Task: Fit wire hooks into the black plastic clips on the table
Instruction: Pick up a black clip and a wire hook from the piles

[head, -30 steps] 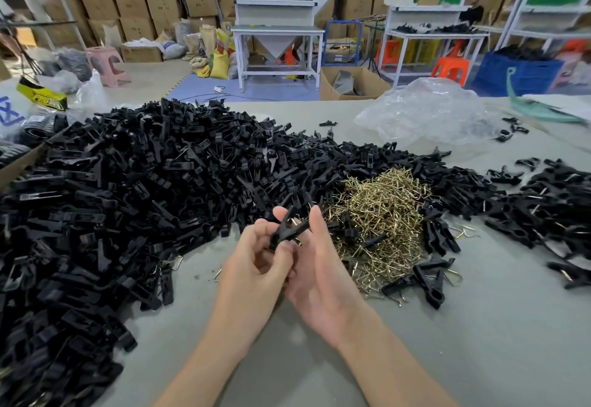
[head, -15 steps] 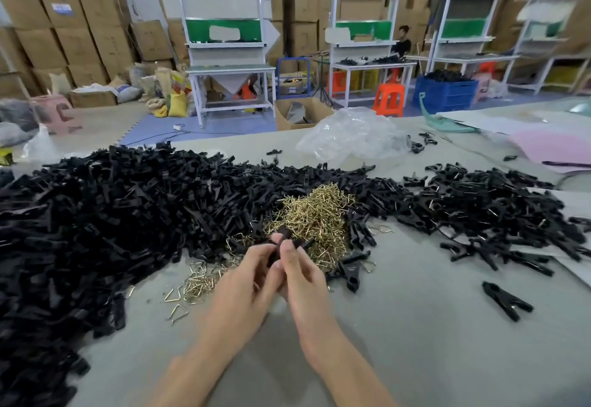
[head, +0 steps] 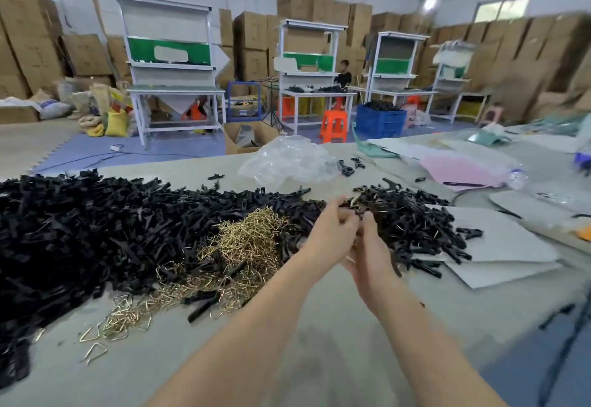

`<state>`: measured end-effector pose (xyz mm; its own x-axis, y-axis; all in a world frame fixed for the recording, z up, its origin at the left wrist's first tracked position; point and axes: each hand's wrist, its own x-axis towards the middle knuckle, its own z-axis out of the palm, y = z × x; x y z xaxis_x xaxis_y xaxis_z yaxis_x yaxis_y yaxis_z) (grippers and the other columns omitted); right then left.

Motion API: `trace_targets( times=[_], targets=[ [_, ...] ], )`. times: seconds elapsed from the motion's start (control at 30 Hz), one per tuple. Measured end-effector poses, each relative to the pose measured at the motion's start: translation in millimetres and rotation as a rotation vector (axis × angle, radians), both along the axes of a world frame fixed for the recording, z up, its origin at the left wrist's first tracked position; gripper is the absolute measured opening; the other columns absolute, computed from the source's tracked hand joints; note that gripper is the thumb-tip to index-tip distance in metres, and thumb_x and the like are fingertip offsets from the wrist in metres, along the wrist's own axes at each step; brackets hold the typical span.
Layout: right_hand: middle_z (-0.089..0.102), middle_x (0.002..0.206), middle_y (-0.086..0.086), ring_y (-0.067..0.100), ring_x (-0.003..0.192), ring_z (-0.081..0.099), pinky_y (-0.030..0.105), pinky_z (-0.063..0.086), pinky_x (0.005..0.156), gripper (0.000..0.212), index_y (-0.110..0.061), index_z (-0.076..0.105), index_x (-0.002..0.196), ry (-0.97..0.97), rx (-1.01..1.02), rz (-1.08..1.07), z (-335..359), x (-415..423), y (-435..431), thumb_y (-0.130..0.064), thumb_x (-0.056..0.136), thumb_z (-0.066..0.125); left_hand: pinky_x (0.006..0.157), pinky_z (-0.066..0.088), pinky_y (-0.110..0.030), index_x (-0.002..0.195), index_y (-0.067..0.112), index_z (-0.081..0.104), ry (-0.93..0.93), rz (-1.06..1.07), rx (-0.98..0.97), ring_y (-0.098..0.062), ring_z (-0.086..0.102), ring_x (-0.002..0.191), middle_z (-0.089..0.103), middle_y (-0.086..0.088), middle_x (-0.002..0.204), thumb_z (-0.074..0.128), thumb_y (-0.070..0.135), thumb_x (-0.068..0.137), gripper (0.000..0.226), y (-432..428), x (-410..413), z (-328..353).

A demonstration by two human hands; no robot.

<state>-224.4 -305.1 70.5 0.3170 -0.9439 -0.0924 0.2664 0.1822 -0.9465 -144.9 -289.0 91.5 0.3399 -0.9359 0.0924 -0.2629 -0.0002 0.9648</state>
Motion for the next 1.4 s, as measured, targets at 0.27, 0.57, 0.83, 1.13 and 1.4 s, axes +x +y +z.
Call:
trace_targets(
  times=[0.27, 0.57, 0.83, 1.13, 1.4],
  targets=[
    [0.067, 0.098, -0.022, 0.001, 0.084, 0.063, 0.018, 0.049, 0.079, 0.026, -0.042, 0.052, 0.128, 0.25, -0.41, 0.09, -52, 76, 67, -0.037, 0.104, 0.044, 0.072, 0.047, -0.016, 0.128, 0.035, 0.052, -0.421, 0.326, -0.077, 0.001, 0.059, 0.082, 0.064, 0.013, 0.109, 0.049, 0.01, 0.1, 0.037, 129, 107, -67],
    [0.057, 0.129, -0.007, 0.013, 0.115, 0.053, 0.03, 0.042, 0.1, 0.044, -0.026, 0.047, 0.144, 0.647, -1.067, 0.292, -83, 169, 145, -0.017, 0.1, 0.048, 0.11, 0.036, -0.039, 0.137, 0.014, 0.055, -0.845, 0.638, 0.304, -0.027, 0.048, 0.129, 0.053, -0.004, 0.137, 0.061, 0.027, 0.097, 0.042, 246, 203, -112],
    [0.064, 0.121, -0.004, 0.021, 0.108, 0.06, 0.038, 0.046, 0.092, 0.038, -0.026, 0.061, 0.132, 0.972, -1.254, 0.123, -93, 209, 134, -0.026, 0.095, 0.058, 0.109, 0.03, -0.04, 0.147, 0.031, 0.041, -0.91, 0.745, 0.387, -0.019, 0.04, 0.138, 0.042, 0.004, 0.152, 0.041, 0.05, 0.1, 0.051, 229, 229, -124],
    [0.07, 0.094, -0.005, 0.023, 0.09, 0.065, 0.039, 0.05, 0.074, 0.026, -0.027, 0.075, 0.108, 1.057, -1.359, -0.004, -102, 224, 121, -0.03, 0.083, 0.079, 0.096, 0.034, -0.038, 0.129, 0.033, 0.059, -0.956, 0.705, 0.367, -0.02, 0.05, 0.119, 0.06, 0.007, 0.126, 0.049, 0.045, 0.098, 0.035, 213, 245, -129],
    [0.067, 0.098, -0.008, 0.019, 0.09, 0.062, 0.037, 0.048, 0.08, 0.029, -0.027, 0.067, 0.118, 0.983, -1.326, 0.079, -100, 218, 118, -0.027, 0.09, 0.072, 0.09, 0.045, -0.036, 0.112, 0.029, 0.065, -0.851, 0.685, 0.143, -0.014, 0.053, 0.101, 0.061, 0.014, 0.109, 0.045, 0.047, 0.097, 0.031, 217, 243, -128]
  ],
)
